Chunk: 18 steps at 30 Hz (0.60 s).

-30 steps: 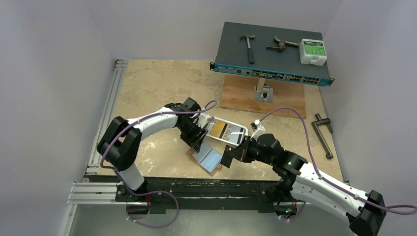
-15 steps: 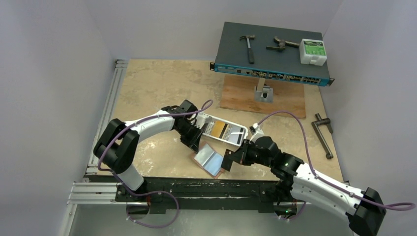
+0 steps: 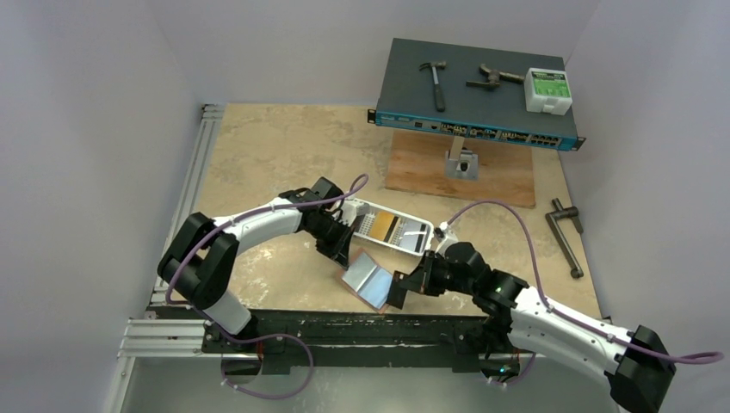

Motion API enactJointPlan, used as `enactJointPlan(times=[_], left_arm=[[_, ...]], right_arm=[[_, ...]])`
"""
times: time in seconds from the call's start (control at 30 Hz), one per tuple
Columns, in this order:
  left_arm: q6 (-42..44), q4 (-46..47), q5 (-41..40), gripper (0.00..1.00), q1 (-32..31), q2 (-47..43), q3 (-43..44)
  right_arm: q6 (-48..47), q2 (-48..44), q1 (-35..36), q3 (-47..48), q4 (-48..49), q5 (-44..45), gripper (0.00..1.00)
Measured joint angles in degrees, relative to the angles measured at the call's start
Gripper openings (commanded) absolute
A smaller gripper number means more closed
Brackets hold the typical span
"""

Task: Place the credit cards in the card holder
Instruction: Pick up the card holder from the center of the board.

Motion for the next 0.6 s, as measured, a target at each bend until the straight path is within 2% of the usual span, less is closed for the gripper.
enactJointPlan(times=[0.3,0.6], left_arm=[[-0.37,0.63,-0.15,0.0,0.0,-0.48,-0.02],[-0.37,0.63,-0.26,0.0,0.0,-0.66,-0.02]], right_arm=[[1.77,2.19,0.0,-4.39,1.51,-8.85,0.0],[2.25,7.43,0.0,-5.07,6.99,-13.68,0.0]])
